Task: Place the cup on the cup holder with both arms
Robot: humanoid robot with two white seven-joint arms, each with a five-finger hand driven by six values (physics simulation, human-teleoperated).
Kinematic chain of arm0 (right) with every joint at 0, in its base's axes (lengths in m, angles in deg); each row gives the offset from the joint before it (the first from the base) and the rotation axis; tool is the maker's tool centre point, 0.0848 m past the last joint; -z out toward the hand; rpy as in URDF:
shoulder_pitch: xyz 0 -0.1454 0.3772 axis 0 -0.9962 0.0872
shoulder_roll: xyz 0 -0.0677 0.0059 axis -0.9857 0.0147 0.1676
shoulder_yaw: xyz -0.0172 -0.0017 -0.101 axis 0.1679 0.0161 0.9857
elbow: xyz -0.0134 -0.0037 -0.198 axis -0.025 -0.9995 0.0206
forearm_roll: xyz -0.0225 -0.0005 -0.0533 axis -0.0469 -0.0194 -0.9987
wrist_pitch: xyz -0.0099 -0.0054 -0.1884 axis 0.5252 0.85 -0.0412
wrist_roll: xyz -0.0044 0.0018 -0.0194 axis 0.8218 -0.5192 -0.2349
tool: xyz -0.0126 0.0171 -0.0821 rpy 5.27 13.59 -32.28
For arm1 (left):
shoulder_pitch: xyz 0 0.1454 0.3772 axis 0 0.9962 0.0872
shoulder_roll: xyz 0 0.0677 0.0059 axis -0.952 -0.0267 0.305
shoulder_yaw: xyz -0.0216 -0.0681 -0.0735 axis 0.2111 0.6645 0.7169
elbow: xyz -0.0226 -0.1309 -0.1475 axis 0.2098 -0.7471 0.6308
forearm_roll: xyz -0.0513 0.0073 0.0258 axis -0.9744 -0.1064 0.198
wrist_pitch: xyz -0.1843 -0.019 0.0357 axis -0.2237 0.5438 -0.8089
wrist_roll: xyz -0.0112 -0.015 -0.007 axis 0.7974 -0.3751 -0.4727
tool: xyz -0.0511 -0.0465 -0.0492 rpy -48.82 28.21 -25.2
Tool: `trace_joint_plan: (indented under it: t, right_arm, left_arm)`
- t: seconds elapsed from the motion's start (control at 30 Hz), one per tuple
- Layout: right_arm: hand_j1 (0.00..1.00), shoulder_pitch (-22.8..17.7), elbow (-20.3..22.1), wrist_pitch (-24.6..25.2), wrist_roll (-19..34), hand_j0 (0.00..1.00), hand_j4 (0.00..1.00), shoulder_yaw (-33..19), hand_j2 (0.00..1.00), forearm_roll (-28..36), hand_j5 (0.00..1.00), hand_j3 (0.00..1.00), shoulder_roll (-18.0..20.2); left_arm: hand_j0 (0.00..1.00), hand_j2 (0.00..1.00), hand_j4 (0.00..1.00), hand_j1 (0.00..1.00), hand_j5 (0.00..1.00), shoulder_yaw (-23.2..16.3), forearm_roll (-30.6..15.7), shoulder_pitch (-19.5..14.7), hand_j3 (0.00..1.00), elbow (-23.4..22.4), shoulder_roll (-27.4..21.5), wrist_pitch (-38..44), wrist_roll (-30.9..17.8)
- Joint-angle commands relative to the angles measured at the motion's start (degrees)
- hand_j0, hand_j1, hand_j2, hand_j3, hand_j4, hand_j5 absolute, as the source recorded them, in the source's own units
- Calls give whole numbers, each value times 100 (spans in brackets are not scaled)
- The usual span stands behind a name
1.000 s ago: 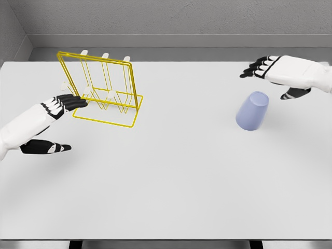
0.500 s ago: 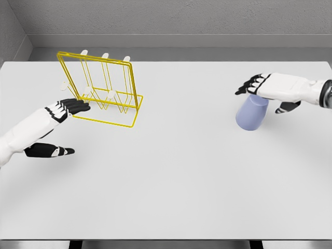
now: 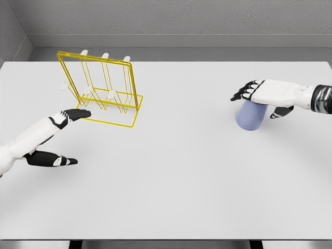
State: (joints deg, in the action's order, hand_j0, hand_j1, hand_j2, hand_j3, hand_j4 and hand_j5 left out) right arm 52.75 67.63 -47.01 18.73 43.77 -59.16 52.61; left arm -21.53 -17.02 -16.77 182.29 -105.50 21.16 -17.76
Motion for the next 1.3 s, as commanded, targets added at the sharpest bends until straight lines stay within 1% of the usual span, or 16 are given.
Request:
trace_joint_plan:
  t: [0.0, 0.03, 0.07, 0.1, 0.17, 0.43, 0.5, 0.57, 0.67, 0.73, 0.8, 0.97, 1.0, 1.13, 1.2, 1.27]
  right_arm:
    - [99, 0, -43, 12, -6, 99, 99, -2, 99, -21, 99, 99, 0]
    - [99, 0, -34, 12, -6, 99, 99, -2, 99, -30, 99, 99, 0]
    - [94, 0, -34, 12, -6, 94, 94, -2, 94, -39, 94, 94, 0]
    - [93, 0, -25, 12, -6, 93, 93, -2, 93, -39, 93, 93, 0]
    - [85, -9, -25, 12, -6, 85, 85, -2, 85, -83, 85, 85, 0]
    - [64, 0, -16, 12, 3, 64, 64, 42, 64, -180, 64, 64, 0]
    - [60, 0, -7, 12, 3, 60, 60, 42, 60, -188, 60, 60, 9]
    - [60, 0, 1, 12, 3, 60, 60, 34, 60, -188, 60, 60, 9]
    - [60, 9, 28, 12, 3, 60, 60, 16, 60, -188, 60, 60, 9]
    - [60, 9, 45, 12, 3, 60, 60, -19, 60, -180, 60, 60, 18]
    - [60, 18, 115, 12, 3, 60, 60, -37, 60, -180, 60, 60, 44]
    - [60, 132, 309, 12, 12, 60, 60, -46, 60, -162, 60, 60, 114]
    - [57, 132, 361, 12, 12, 57, 57, -54, 57, -162, 57, 57, 158]
    - [57, 141, 458, 12, 12, 57, 57, -54, 57, -144, 57, 57, 211]
    - [57, 132, 862, 12, 12, 57, 57, -54, 57, -162, 57, 57, 351]
    - [57, 132, 1073, 12, 12, 57, 57, -54, 57, -162, 57, 57, 387]
  left_arm:
    - [100, 100, 100, 100, 100, -69, -232, 0, 100, 44, -16, 1, -5]
    - [100, 100, 100, 100, 100, -86, -258, 9, 100, 53, -16, 1, 4]
    - [100, 100, 100, 100, 100, -244, -363, 0, 100, 61, -25, 1, -5]
    - [100, 100, 100, 100, 100, -350, -407, 9, 100, 70, -51, 1, -5]
    - [100, 100, 100, 100, 100, -473, -644, 0, 100, 79, -51, 1, -5]
    - [100, 100, 100, 100, 100, -648, -1014, 0, 100, 79, -157, 1, -40]
    - [100, 100, 100, 100, 100, -701, -1198, -9, 100, 123, -218, 1, -66]
    - [100, 100, 100, 100, 100, -877, -1787, -35, 100, 307, -385, 1, -426]
    - [100, 100, 100, 100, 100, -1079, -2271, -70, 100, 307, -385, 1, -892]
    - [100, 100, 100, 100, 100, -1229, -2674, -141, 100, 307, -315, 1, -1209]
    - [100, 100, 100, 100, 100, -1246, -3062, -158, 100, 307, -157, 1, -1622]
    - [100, 100, 100, 100, 100, -1290, -3123, -246, 100, 307, 142, 1, -1833]
    - [100, 100, 100, 100, 100, -1299, -3334, -255, 100, 307, 212, 1, -1851]
    - [100, 100, 100, 100, 100, -1448, -3686, -554, 100, 299, 441, 284, -1859]
    - [100, 100, 100, 100, 100, -1457, -3756, -729, 100, 290, 704, 696, -1860]
    - [100, 100, 100, 100, 100, -1457, -3774, -800, 100, 246, 924, 1004, -1859]
